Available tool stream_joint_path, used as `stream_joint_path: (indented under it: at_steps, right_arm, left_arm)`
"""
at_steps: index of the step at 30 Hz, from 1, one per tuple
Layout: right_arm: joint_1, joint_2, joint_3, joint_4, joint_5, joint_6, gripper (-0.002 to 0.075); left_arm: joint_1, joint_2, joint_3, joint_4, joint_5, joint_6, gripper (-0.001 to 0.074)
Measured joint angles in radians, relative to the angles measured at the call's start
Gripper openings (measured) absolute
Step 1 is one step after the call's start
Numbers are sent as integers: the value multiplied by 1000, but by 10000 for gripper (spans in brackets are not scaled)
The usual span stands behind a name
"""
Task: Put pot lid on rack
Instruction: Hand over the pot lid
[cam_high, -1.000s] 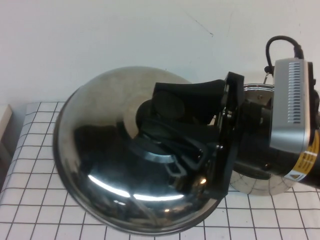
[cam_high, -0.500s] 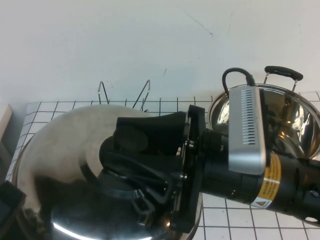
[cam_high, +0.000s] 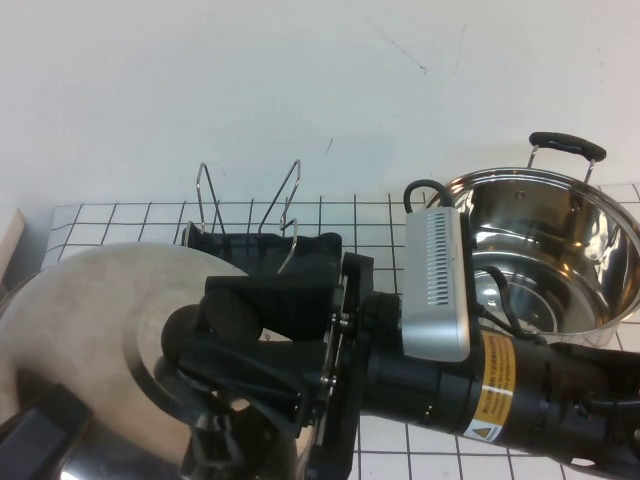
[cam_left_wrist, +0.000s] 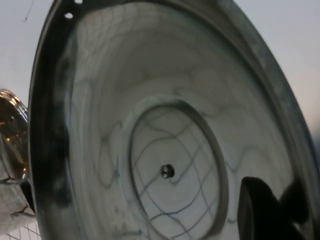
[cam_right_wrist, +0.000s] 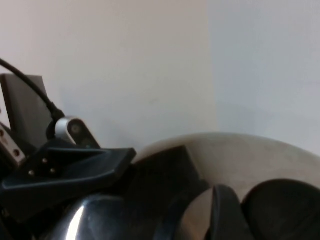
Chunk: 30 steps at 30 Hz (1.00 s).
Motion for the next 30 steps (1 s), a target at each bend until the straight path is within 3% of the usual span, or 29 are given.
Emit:
stream_joint_path:
  at_steps: [4, 9, 11, 19, 22, 27, 30]
  right_arm:
    - [1, 0, 0, 6, 0, 11, 356]
    - [0, -2, 0, 75, -9, 69, 566]
    - [0, -2, 0, 88, -9, 78, 601]
    - [0, -102, 0, 166, -9, 11, 624]
    - [0, -192, 0, 175, -11, -51, 549]
    - [0, -314, 0, 108, -30, -77, 206]
    - [0, -335, 0, 30, -33, -72, 62]
  left_arm:
    - [0, 0, 0, -2, -2, 0, 104]
    - [0, 1, -5, 48, 6, 0, 55]
    - [0, 3, -21, 53, 24, 0, 55]
    - [-2, 121, -180, 127, 55, 70, 55]
    - [-2, 257, -286, 248, 59, 95, 55]
    - [-2, 547, -513, 458, 38, 132, 55]
    - [-2, 731, -656, 518, -8, 163, 55]
